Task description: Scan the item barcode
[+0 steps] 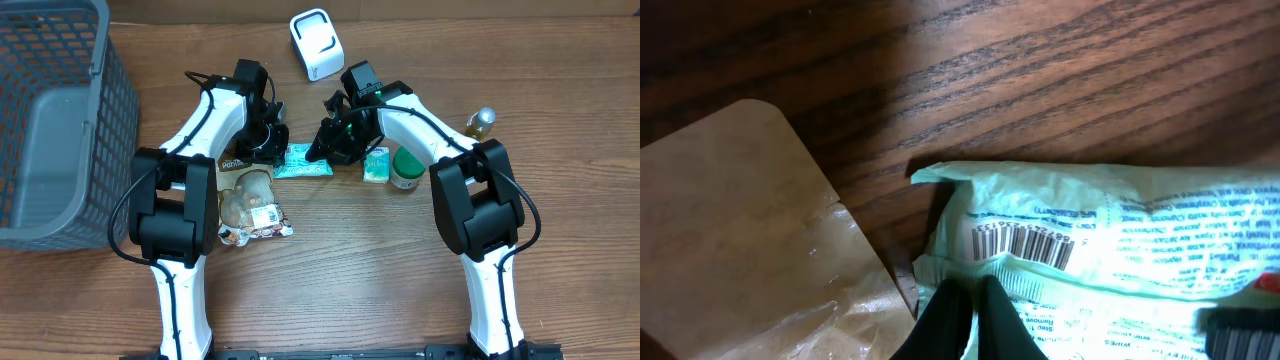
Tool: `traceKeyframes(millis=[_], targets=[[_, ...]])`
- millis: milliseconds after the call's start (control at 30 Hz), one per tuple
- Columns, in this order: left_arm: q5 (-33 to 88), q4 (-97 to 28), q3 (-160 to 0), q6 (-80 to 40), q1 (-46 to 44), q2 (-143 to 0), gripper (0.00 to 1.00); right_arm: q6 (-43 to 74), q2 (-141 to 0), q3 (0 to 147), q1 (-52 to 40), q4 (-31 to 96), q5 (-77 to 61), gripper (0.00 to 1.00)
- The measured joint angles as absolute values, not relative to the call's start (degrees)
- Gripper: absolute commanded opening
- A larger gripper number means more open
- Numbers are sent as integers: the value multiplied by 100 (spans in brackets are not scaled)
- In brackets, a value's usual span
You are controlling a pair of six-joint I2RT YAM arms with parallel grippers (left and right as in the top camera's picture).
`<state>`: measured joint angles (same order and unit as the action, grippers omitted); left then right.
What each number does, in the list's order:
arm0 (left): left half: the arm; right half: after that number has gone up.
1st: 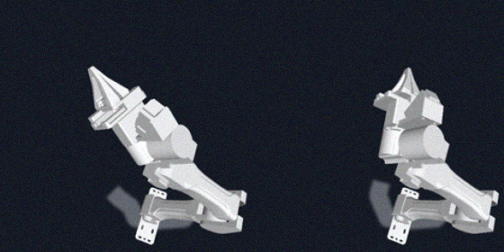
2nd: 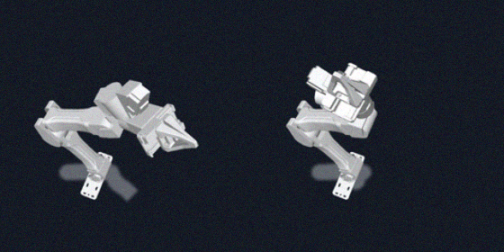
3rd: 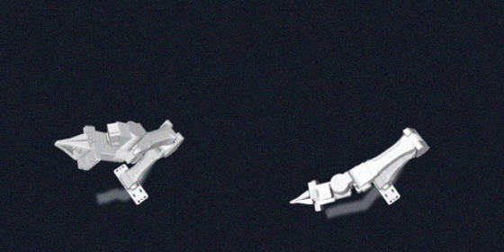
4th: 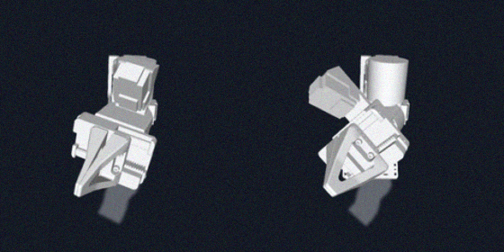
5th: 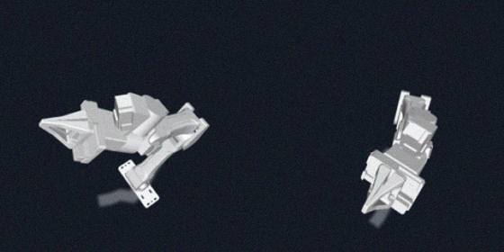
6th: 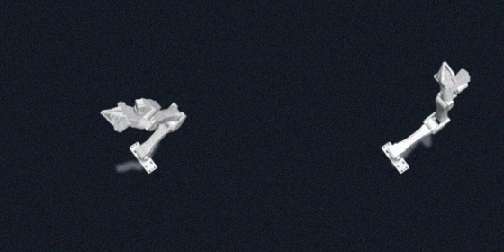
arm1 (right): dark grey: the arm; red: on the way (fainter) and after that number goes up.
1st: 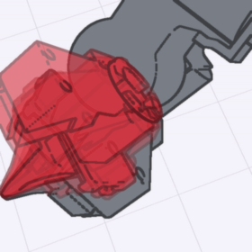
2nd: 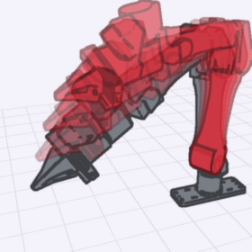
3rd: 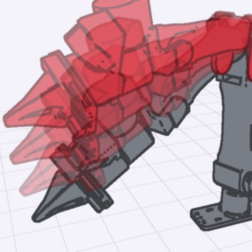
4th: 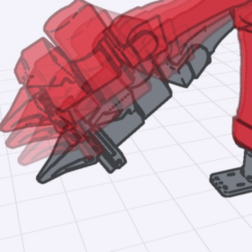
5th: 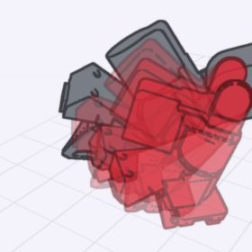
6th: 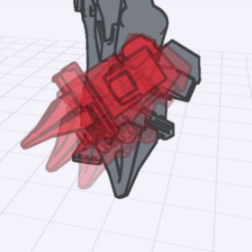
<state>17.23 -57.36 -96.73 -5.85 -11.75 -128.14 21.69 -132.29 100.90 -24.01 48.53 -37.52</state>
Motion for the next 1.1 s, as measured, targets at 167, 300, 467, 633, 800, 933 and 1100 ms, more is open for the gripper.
traceKeyframes(millis=[167, 300, 467, 633, 800, 933, 1100], targets=[[1715, -5736, -9673, -585, -1175, -12814, 5, 2145, -13229, 10090, -2414, 4816, -3701, 28], [1712, -5734, -9673, -585, -1175, -12811, 4, 2128, -13229, 10090, -2414, 4814, -3680, 14], [1706, -5739, -9673, -585, -1175, -12805, 5, 1968, -13229, 10090, -2414, 4827, -3708, 4], [1806, -6125, -9996, -589, -1116, -12849, 6, 1684, -13229, 10090, -2414, 5024, -3785, 4], [1979, -6845, -11467, -598, -908, -12916, 9, 1295, -13161, 10090, -2449, 5282, -3852, 4], [1874, -7446, -12864, -600, -587, -12910, 11, 1098, -12838, 10090, -2451, 5428, -3579, 4], [1295, -7924, -13756, -622, -224, -12862, 99, 976, -12390, 10090, -2451, 5561, -3385, 4]])
